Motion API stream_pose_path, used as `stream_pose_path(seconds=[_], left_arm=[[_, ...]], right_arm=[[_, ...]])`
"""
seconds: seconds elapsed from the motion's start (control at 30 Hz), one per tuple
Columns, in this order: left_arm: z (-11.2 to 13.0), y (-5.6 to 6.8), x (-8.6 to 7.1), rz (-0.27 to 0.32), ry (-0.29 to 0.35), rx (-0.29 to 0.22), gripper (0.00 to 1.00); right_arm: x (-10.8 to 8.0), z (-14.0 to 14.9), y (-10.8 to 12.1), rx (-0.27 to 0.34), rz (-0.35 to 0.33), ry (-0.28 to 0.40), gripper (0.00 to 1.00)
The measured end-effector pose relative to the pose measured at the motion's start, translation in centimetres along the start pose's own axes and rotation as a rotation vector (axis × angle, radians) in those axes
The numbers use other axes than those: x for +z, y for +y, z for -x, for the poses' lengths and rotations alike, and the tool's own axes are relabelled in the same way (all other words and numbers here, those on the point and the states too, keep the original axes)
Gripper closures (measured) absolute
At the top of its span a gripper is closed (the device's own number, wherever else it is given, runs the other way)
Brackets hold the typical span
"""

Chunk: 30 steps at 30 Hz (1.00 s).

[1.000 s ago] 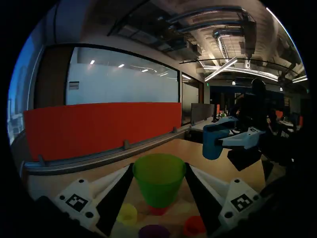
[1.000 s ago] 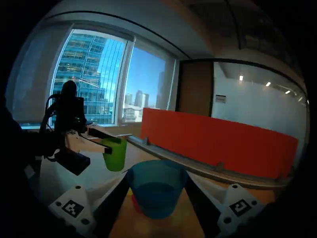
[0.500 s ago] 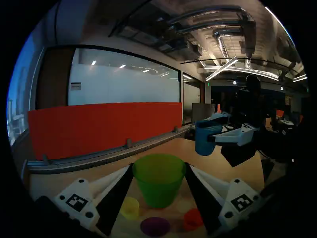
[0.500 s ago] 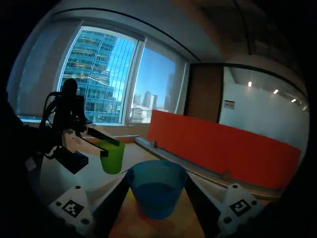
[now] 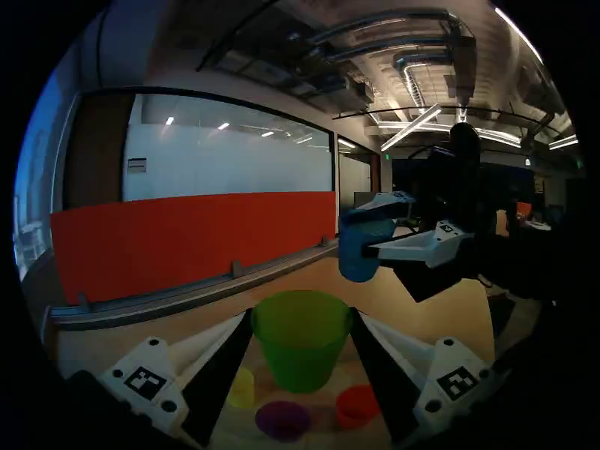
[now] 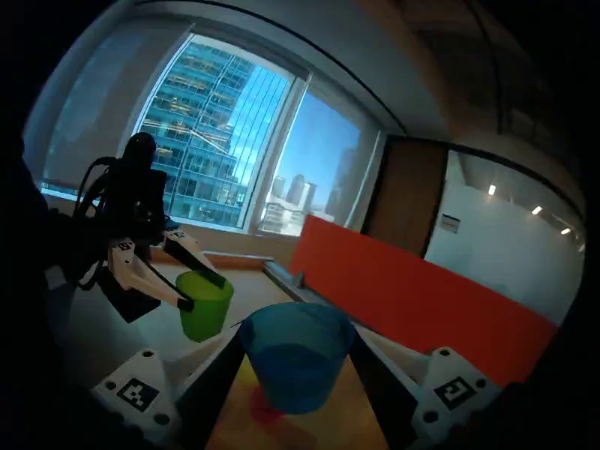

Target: Pour water

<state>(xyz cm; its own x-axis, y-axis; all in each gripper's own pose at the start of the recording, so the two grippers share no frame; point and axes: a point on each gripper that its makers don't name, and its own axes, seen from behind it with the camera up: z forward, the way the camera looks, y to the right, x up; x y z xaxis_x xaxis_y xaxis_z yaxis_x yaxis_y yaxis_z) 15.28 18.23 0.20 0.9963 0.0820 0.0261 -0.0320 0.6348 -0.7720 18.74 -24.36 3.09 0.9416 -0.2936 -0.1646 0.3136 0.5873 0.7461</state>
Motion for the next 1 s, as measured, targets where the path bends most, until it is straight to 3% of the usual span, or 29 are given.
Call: stream_pose_path(seconds=[1.0], left_arm=[[0.5,2.9,-0.4,0.045,0.015,-0.010,0.10]], right_arm=[[2.4,-4.5,0.7,-0.352,-0.010,0.003,0.08]])
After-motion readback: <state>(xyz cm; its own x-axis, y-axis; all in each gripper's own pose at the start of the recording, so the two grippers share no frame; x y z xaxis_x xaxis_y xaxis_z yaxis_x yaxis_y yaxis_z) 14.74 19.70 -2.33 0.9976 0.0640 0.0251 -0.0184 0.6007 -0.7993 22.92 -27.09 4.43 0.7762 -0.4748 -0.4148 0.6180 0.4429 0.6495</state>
